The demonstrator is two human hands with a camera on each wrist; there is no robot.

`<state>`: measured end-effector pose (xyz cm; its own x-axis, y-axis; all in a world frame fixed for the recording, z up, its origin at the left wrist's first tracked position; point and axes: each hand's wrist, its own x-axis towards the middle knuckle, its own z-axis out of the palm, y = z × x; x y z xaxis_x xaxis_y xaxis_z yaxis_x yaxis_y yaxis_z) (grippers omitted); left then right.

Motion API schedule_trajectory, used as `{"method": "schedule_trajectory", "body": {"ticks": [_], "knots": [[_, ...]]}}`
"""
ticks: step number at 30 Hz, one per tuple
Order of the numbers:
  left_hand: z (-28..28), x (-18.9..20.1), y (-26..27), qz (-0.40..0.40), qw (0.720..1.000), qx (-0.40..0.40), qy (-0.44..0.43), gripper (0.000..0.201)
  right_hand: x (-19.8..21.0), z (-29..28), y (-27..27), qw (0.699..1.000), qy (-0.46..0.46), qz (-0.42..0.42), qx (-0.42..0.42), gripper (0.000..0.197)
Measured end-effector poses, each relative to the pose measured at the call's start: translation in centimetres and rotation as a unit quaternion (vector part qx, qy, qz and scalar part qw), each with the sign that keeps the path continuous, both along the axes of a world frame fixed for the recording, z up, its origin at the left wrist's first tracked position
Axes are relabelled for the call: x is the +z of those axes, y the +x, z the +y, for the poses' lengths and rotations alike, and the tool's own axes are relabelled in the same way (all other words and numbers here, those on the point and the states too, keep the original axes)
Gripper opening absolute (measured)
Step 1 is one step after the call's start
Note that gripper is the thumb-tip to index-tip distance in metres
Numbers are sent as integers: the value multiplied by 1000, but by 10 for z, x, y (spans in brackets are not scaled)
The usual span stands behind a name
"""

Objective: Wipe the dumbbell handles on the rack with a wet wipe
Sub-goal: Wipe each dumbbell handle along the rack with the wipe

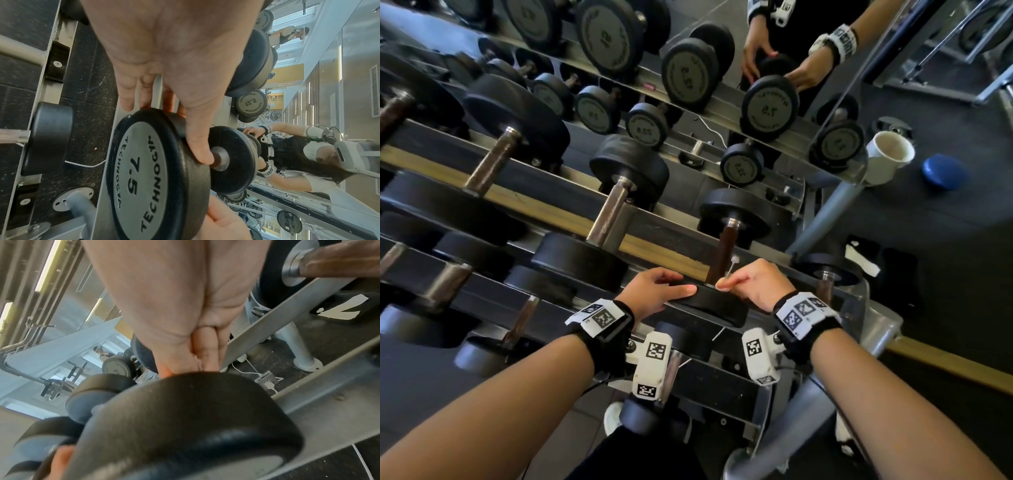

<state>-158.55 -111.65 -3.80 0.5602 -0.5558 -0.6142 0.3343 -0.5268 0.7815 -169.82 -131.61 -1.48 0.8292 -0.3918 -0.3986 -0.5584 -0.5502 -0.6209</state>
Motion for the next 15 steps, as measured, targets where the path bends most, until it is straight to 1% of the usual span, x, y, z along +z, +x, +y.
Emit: {"method": "schedule_trajectory", "body": {"ticks": [1, 3, 4, 7, 9, 12, 13, 14, 15], "knots": [[1, 0, 0, -5, 1000, -7, 2, 48, 2, -2, 3, 999, 6, -27, -36, 5], [2, -1, 1, -9, 1000, -16, 8, 49, 2, -2, 7, 986, 23, -100, -133, 4], [2, -1, 2, -9, 1000, -17, 10, 50, 0, 0, 7, 982, 21, -115, -151, 6], [0, 0, 4, -5, 1000, -25, 15, 53, -6, 14, 4, 991, -16, -79, -108, 10], [-1, 0, 7, -6, 999, -33, 20, 54, -3, 17, 3, 994, -29, -53, -86, 10], [-2, 0, 10, -13, 998, -50, 25, 53, 9, 13, 6, 999, -28, 30, -8, 10], [-2, 0, 10, -12, 998, -54, 25, 52, 13, 10, 7, 999, -19, 37, -2, 9], [-2, 0, 11, -10, 998, -56, 23, 52, 16, 7, 9, 1000, -12, 21, -19, 8], [-2, -1, 11, -7, 998, -57, 21, 52, 19, 5, 11, 998, -8, -16, -61, 7]]}}
